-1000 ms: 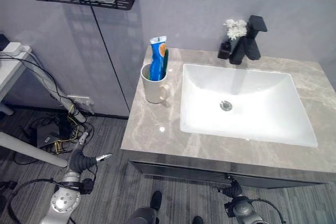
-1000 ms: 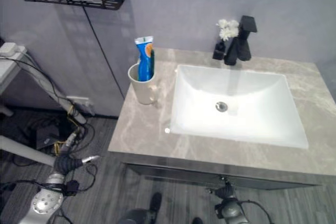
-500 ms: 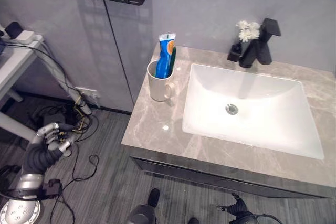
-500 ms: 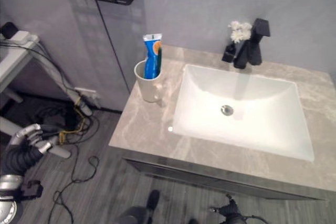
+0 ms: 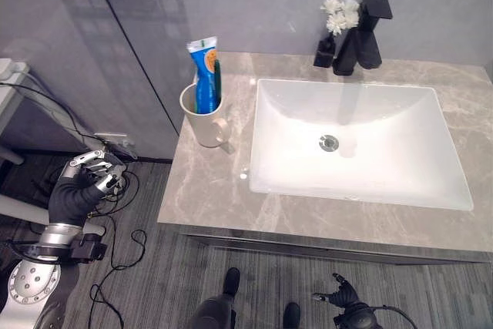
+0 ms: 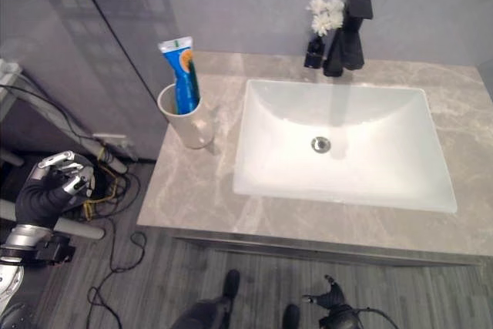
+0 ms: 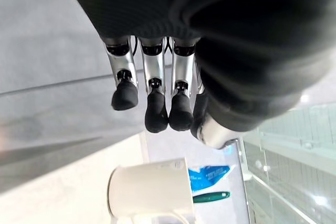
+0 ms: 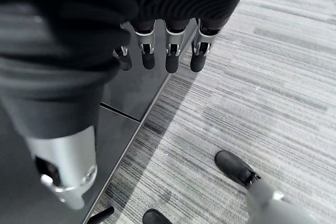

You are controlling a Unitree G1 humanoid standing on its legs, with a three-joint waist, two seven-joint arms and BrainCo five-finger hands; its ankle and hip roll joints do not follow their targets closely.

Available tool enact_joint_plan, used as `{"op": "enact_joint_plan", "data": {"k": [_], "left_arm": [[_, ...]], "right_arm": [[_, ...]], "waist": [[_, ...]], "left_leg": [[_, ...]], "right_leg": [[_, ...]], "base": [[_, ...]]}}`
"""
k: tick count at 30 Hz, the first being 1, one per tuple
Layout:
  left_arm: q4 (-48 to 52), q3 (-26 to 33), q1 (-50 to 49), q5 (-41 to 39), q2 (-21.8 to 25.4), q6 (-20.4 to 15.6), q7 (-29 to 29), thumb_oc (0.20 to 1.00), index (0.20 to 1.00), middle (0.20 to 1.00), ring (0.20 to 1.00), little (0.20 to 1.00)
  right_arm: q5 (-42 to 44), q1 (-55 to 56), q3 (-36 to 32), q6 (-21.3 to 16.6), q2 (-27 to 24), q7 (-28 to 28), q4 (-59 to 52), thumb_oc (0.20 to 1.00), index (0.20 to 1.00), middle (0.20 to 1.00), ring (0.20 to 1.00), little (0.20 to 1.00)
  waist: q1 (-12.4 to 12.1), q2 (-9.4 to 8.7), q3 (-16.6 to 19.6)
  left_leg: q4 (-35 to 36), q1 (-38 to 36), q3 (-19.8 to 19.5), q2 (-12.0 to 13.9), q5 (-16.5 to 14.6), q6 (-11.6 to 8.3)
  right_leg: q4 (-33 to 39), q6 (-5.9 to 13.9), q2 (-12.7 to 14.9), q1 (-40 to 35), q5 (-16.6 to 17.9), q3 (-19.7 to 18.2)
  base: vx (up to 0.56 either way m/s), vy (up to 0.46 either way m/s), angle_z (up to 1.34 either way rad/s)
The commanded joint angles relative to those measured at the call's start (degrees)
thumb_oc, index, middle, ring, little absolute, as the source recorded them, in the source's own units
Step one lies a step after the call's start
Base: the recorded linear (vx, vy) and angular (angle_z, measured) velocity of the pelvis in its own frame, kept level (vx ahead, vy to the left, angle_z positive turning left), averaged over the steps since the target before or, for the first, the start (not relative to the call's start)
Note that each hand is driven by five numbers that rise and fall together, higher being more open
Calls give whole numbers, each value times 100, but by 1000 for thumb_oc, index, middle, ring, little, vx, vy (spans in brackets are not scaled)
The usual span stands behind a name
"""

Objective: Put brush and paste in cup on sink, flatten towel.

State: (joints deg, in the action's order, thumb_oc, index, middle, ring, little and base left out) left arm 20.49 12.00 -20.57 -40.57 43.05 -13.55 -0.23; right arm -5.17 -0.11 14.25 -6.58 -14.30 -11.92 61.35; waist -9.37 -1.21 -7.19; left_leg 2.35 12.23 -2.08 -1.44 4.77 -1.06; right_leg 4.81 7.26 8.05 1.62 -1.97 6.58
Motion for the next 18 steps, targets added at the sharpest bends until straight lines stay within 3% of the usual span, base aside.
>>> {"op": "enact_joint_plan", "data": {"k": [1, 18], "left_arm": [[17, -128, 84, -195, 225, -199, 77, 200, 200, 200, 200, 200], [-523, -898, 936, -7, 365, -15, 222, 200, 200, 200, 200, 200]], "right_arm": [[211, -109, 165, -173, -277, -11, -264, 1000, 1000, 1000, 1000, 1000], [471, -437, 348, -153, -364, -134, -465, 1000, 1000, 1000, 1000, 1000]], "waist": [[51, -24, 53], [276, -48, -274]], "left_leg": [[-456, 408, -29, 327, -130, -182], [-501, 879, 37, 366, -29, -201]], "right_leg": [[-219, 279, 375, 242, 475, 266], [-291, 211, 319, 823, 571, 67]], "base": [[-34, -5, -2], [-15, -4, -7]]}}
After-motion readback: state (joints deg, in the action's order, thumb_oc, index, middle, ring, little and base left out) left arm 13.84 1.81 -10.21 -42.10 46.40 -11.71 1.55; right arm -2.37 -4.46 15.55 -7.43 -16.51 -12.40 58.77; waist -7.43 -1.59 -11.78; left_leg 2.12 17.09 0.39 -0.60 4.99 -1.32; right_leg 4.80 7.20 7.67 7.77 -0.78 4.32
